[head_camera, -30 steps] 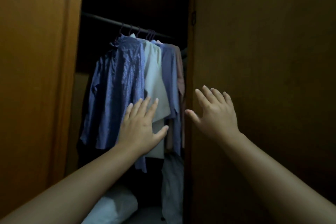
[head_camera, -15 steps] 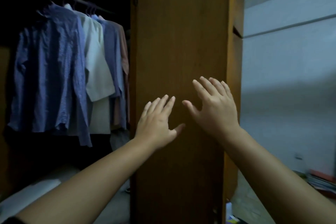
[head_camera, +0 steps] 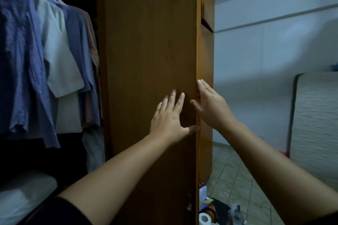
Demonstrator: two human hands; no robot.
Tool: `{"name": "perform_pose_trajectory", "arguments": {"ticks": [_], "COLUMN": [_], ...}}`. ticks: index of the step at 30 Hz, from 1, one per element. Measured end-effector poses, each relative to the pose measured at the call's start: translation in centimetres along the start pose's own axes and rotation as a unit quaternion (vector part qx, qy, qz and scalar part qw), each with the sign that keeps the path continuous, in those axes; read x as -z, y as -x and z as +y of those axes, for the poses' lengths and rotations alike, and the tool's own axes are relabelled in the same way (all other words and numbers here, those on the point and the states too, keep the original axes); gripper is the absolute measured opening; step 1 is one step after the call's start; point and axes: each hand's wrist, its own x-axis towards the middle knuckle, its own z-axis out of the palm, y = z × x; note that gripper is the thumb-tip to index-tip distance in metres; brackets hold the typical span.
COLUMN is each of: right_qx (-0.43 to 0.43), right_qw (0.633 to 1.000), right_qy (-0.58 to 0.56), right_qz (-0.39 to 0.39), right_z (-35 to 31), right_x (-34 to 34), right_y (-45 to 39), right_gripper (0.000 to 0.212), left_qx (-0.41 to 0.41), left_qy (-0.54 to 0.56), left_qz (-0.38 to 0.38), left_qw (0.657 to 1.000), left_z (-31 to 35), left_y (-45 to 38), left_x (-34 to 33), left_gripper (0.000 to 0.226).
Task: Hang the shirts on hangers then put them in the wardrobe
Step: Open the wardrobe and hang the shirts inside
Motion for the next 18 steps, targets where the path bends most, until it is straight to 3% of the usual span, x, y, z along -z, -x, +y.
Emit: {"name": "perform_pose_trajectory", "arguments": {"ticks": [10, 18], "right_qx": [0.093, 0.215], "right_qw": [0.978, 0.919], "right_qy": [-0.184, -0.329], "right_qz": [0.041, 0.025], "right_z": [0.1, -4.9], "right_x": [-1.4, -2.7], "right_y": [1.1, 1.9], "right_gripper": [0.056, 0.05], "left_qx": [-0.034, -0.068], "left_qy": [0.005, -0.018], "left_qz": [0.038, 0.081], "left_qw": [0.999, 0.994], "left_z": [-1.3, -4.1], "left_y": [2.7, 7.5], "left_x": [1.5, 6.8], "left_gripper": [0.099, 0.093]}}
